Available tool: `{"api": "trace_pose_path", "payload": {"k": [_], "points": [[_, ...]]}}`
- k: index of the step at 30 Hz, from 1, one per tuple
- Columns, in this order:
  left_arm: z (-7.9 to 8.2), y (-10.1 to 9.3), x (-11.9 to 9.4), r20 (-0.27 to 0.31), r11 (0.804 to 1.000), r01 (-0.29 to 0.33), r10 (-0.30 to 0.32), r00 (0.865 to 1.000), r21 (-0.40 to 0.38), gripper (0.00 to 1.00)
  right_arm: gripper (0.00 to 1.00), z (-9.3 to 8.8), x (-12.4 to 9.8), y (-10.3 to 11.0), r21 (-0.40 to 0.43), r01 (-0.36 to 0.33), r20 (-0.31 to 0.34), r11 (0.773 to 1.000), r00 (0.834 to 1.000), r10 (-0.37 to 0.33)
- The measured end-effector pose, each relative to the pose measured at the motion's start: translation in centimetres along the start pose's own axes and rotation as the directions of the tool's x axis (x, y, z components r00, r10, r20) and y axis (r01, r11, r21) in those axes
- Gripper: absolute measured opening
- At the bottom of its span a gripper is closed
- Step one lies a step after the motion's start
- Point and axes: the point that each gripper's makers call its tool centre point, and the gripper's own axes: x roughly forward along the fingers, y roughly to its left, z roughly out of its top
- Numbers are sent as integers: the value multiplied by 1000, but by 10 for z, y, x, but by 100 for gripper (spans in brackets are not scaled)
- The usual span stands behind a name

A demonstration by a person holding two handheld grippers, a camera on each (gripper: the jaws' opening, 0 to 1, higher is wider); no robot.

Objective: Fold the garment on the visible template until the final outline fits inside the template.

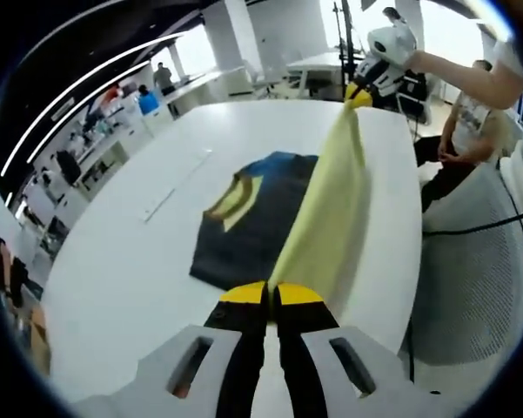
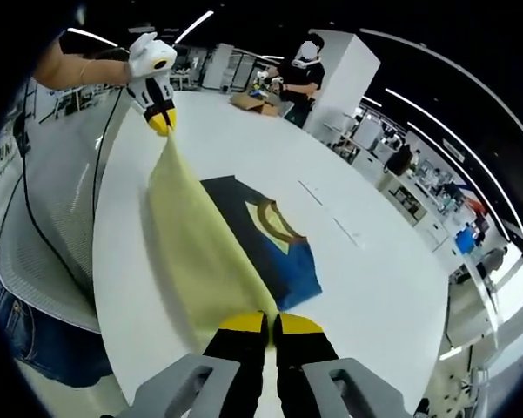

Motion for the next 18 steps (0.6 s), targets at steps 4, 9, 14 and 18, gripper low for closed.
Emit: {"api": "trace_pose_path", "payload": {"k": [4, 9, 14, 18], "points": [[4, 7, 3, 3, 1000, -7, 7, 1000, 7, 0, 0, 5, 6, -11, 0, 21, 8, 1000, 1000, -21], [5, 23, 12, 3, 1000, -23, 23, 1000, -4, 0, 0, 8, 15, -20, -4, 37, 9, 999, 999, -37], [7, 35, 17, 0, 999, -41, 41, 999, -1, 0, 0, 12, 22, -31, 5, 56, 17, 998, 998, -56], [13, 43, 19, 8, 998, -55, 55, 998, 3, 0, 0, 15, 27, -39, 2, 74, 17, 997, 997, -74]]}}
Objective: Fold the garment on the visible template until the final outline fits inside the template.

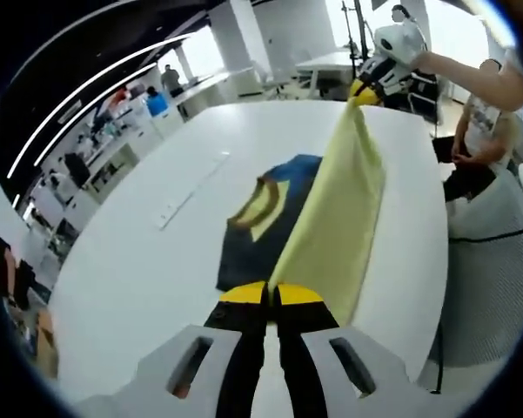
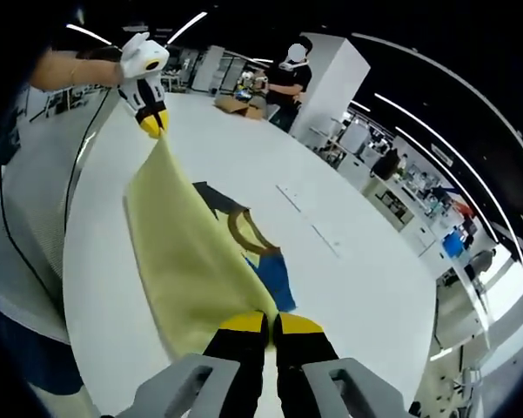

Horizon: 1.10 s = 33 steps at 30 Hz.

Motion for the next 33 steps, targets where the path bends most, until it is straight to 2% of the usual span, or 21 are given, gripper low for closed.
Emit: {"api": "trace_pose_path", "payload": {"k": [10, 13, 24, 31, 33], "points": [[12, 21, 6, 33, 999, -50, 50, 998, 8, 0, 0, 7, 14, -21, -11, 52, 2, 999, 999, -52], [15, 28, 10, 31, 997, -72, 72, 997, 16, 0, 0, 9, 19, -29, 8, 75, 8, 997, 997, -75], [22, 57, 26, 47, 993, -120, 121, 992, -19, 0, 0, 10, 39, -45, -39, 126, -26, 991, 992, -127], [20, 71, 44, 29, 990, -139, 140, 990, -38, 0, 0, 6, 60, -58, -43, 168, -51, 985, 984, -170], [24, 77, 49, 45, 986, -170, 169, 985, 1, 0, 0, 4, 66, -63, -54, 191, -64, 980, 979, -194]]}}
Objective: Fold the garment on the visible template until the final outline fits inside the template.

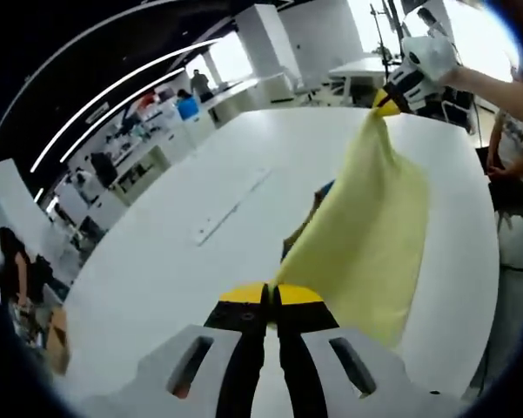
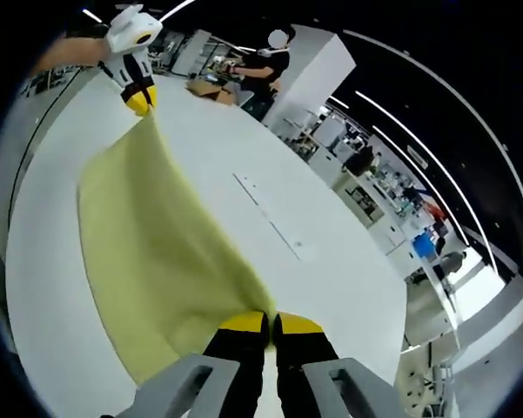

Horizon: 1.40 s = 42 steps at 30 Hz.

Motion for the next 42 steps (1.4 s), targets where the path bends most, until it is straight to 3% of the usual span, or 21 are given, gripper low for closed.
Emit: {"api": "trace_pose_path", "payload": {"k": [3, 11, 13, 24, 27, 32, 42], "points": [[-5, 1, 7, -36, 999, -9, 10, 999, 40, 0, 0, 2, 9, -4, 10, 18, 8, 1000, 1000, -18], [-26, 2, 29, -92, 1000, 5, -2, 996, 28, 0, 0, -4, 38, -2, 19, 27, -16, 999, 1000, -27], [-31, 3, 36, -105, 1000, 7, -5, 994, 18, 0, 0, -10, 48, 1, 69, 13, -31, 998, 999, -11], [-55, 5, 75, -151, 999, 35, -39, 988, -31, 0, 0, -36, 93, 13, 80, -22, -104, 997, 994, 30], [-63, 4, 83, -171, 998, 39, -46, 984, -45, 0, 0, -42, 100, 19, 131, -46, -113, 990, 992, 61], [-77, 1, 95, -205, 997, 61, -70, 976, -53, 1, 0, -49, 112, 22, 139, -65, -120, 988, 989, 82], [-92, 5, 104, -198, 984, 50, -84, 977, -170, 4, 0, -63, 124, 28, 204, -114, -132, 972, 981, 143]]}}
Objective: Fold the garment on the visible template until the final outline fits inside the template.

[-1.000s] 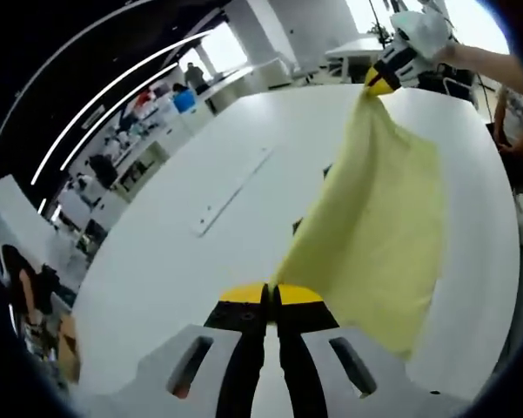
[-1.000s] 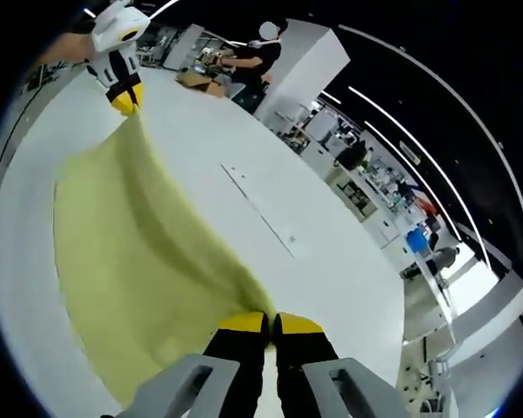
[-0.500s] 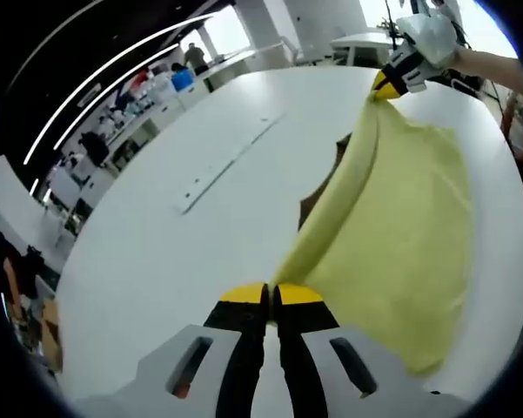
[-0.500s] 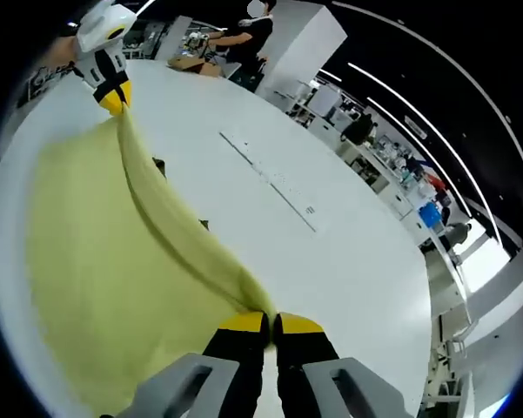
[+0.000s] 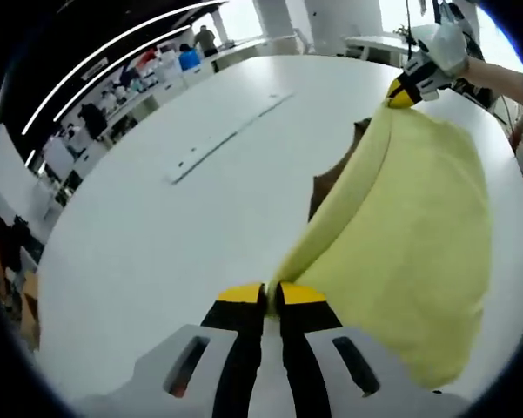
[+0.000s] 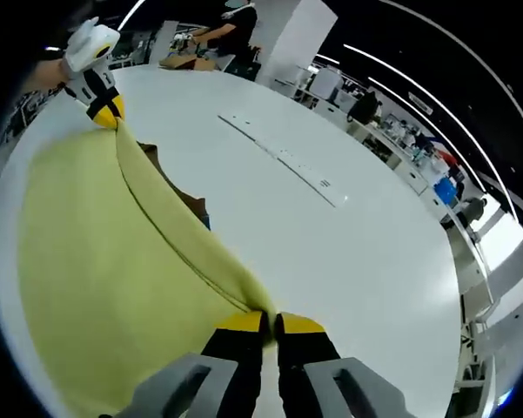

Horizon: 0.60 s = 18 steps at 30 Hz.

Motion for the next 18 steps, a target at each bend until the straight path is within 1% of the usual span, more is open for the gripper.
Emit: {"api": "trace_pose_path", "payload": {"k": [3, 6, 9, 10, 11, 12, 14, 16, 18], "points": [[0, 1, 0, 4, 1000, -6, 6, 1000, 4, 5, 3, 1, 1, -2, 23, -7, 12, 1000, 1000, 7], [3, 0, -4, 9, 998, -17, 17, 1000, 63, 5, 8, 2, -3, -6, 53, -4, 19, 999, 1000, 3], [4, -1, -8, 15, 996, -19, 18, 1000, 89, 6, 13, 5, -7, -2, 56, -30, 41, 998, 999, 28], [5, -2, -10, 25, 994, -17, 14, 1000, 107, 7, 14, 6, -8, 0, 54, -40, 51, 998, 998, 37], [4, -2, -12, 27, 994, -22, 20, 999, 109, 8, 17, 7, -10, 2, 50, -45, 57, 998, 997, 42], [4, -1, -13, 29, 993, -25, 22, 999, 114, 11, 20, 10, -12, 4, 38, -56, 73, 998, 996, 54], [4, -1, -16, 40, 993, -22, 18, 999, 116, 15, 24, 13, -15, 8, 19, -64, 84, 998, 995, 62], [6, -4, -19, 68, 993, -1, -7, 998, 114, 16, 24, 15, -16, 12, -31, -74, 83, 997, 994, 76], [5, -7, -21, 76, 993, 17, -26, 997, 116, 15, 25, 13, -14, 15, -79, -84, 68, 993, 994, 89]]}}
